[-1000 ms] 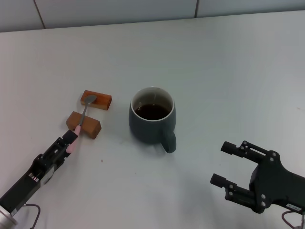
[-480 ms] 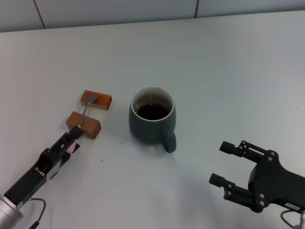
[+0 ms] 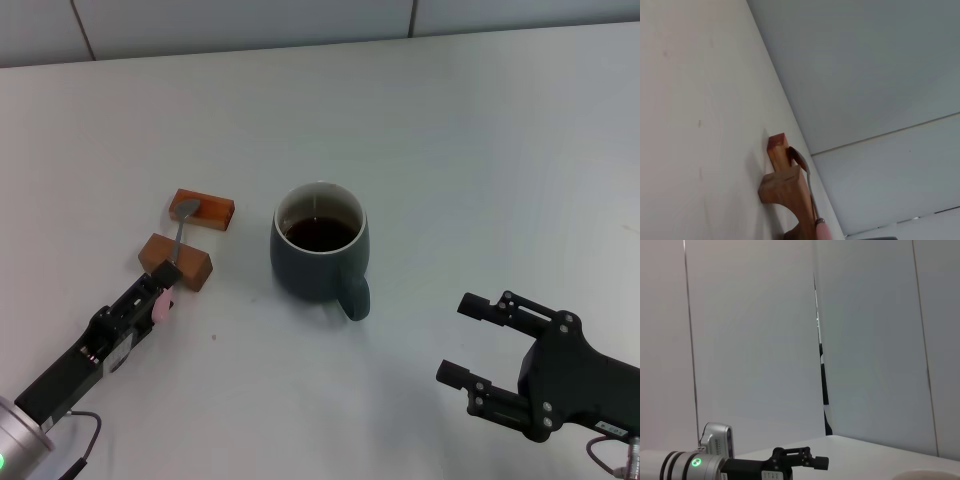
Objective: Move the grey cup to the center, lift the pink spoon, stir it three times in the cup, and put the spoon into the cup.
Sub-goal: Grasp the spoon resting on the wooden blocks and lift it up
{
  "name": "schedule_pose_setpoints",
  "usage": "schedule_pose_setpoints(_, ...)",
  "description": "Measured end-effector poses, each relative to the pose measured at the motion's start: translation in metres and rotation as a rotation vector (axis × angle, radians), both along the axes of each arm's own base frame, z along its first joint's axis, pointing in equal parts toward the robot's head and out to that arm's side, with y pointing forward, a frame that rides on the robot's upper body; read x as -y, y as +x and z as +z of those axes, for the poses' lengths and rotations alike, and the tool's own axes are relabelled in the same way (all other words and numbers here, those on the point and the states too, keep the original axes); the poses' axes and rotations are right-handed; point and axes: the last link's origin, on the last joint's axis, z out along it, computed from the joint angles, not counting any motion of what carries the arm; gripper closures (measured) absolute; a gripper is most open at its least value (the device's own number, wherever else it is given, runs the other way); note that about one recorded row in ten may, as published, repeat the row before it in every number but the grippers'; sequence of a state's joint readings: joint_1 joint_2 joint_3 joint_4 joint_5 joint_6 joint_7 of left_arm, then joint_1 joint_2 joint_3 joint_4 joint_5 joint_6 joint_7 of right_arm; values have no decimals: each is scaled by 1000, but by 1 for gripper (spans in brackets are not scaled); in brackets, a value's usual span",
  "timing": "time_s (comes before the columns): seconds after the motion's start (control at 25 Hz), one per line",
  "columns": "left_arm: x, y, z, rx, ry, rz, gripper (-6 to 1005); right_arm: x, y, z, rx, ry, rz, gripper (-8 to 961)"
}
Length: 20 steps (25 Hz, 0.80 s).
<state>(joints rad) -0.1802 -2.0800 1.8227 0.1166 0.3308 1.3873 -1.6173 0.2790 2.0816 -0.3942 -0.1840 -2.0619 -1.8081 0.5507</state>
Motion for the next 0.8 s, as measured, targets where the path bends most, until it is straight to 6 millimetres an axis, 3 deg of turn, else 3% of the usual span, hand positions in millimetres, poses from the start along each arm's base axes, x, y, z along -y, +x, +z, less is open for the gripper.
schedule_pose_setpoints(0.8, -4, 4, -6, 6, -37, -1, 156, -1, -1, 0, -2, -1, 5, 240)
